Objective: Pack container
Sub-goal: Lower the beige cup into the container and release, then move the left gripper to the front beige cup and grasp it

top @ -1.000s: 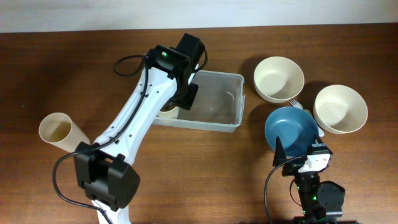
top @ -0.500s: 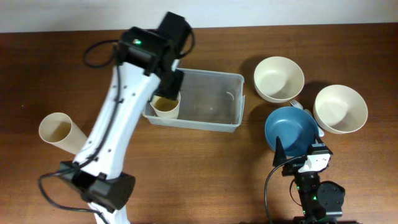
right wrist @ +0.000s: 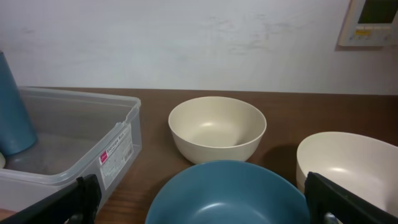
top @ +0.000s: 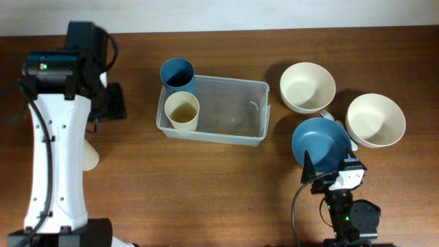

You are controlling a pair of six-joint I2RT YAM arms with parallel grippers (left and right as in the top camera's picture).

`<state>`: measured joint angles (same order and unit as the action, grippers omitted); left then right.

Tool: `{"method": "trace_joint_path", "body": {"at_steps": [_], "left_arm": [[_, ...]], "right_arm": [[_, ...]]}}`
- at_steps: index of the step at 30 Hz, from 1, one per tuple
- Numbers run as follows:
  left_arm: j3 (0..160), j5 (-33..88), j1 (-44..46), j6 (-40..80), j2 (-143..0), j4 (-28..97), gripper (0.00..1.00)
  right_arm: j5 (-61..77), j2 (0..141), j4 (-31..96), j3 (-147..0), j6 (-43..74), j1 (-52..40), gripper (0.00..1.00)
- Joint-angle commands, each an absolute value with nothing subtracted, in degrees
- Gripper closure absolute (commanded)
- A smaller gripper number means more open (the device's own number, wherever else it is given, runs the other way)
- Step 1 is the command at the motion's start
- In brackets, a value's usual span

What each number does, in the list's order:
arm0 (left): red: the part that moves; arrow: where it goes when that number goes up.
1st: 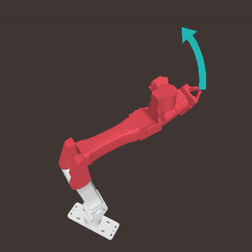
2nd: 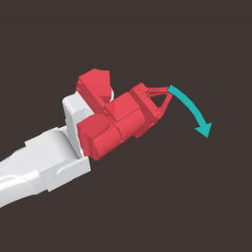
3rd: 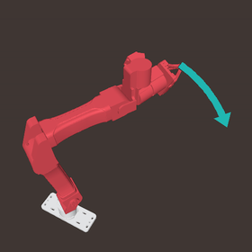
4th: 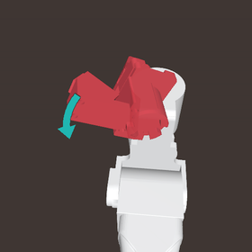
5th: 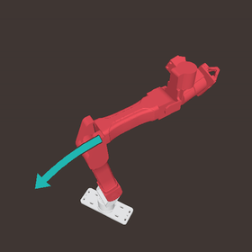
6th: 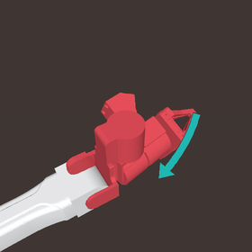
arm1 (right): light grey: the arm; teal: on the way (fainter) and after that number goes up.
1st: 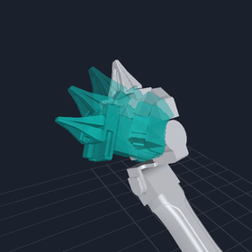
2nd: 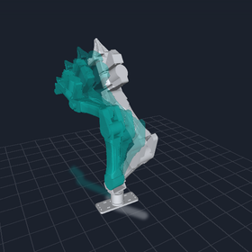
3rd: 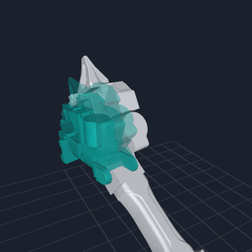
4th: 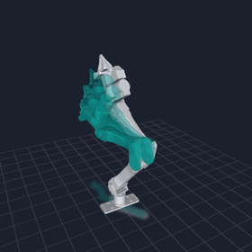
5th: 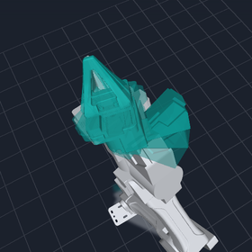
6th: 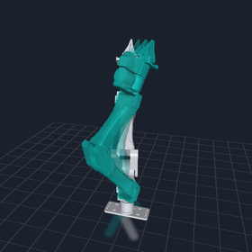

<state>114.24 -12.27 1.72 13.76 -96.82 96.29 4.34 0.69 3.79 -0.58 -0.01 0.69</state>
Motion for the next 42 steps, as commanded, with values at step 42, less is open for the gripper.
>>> {"method": "trace_joint_path", "body": {"at_steps": [42], "left_arm": [[87.61, -3.81, -17.91, 12.95, -96.92, 69.12, 0.38]], "right_arm": [[4.05, 0.19, 4.1, -0.32, 0.21, 0.38, 0.01]]}}
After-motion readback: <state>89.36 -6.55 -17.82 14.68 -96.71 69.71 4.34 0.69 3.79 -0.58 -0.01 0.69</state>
